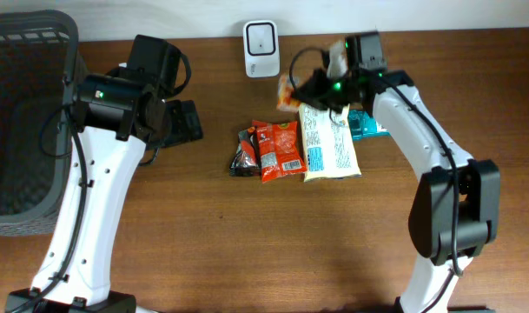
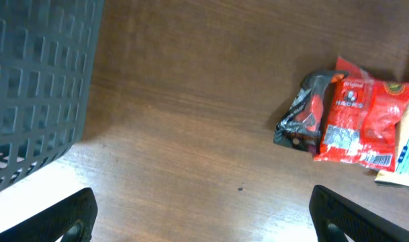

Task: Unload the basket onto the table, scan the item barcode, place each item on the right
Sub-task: 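Lift the orange item and hold it under the scanner, then carry the orange item to the right table edge and release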

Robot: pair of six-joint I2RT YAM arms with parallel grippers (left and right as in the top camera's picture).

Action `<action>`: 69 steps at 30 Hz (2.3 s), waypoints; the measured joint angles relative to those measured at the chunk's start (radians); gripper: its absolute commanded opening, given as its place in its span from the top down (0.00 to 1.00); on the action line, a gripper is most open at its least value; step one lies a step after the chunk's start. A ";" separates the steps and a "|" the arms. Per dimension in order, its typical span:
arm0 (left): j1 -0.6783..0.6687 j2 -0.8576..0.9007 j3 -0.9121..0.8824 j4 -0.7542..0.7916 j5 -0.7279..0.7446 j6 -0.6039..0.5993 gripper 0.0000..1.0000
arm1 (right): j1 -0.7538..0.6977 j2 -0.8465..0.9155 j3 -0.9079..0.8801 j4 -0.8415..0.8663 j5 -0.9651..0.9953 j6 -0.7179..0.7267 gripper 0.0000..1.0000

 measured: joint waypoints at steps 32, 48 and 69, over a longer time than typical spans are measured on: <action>0.000 0.000 0.000 -0.002 0.000 0.000 0.01 | 0.228 0.446 0.193 0.954 0.835 -1.460 0.96; 0.000 0.001 0.000 -0.002 0.000 0.000 0.01 | -0.209 0.201 0.249 0.186 1.256 -0.412 0.96; 0.000 0.001 0.000 -0.002 0.000 0.000 0.01 | -0.965 0.266 0.240 -0.103 0.902 -0.166 0.01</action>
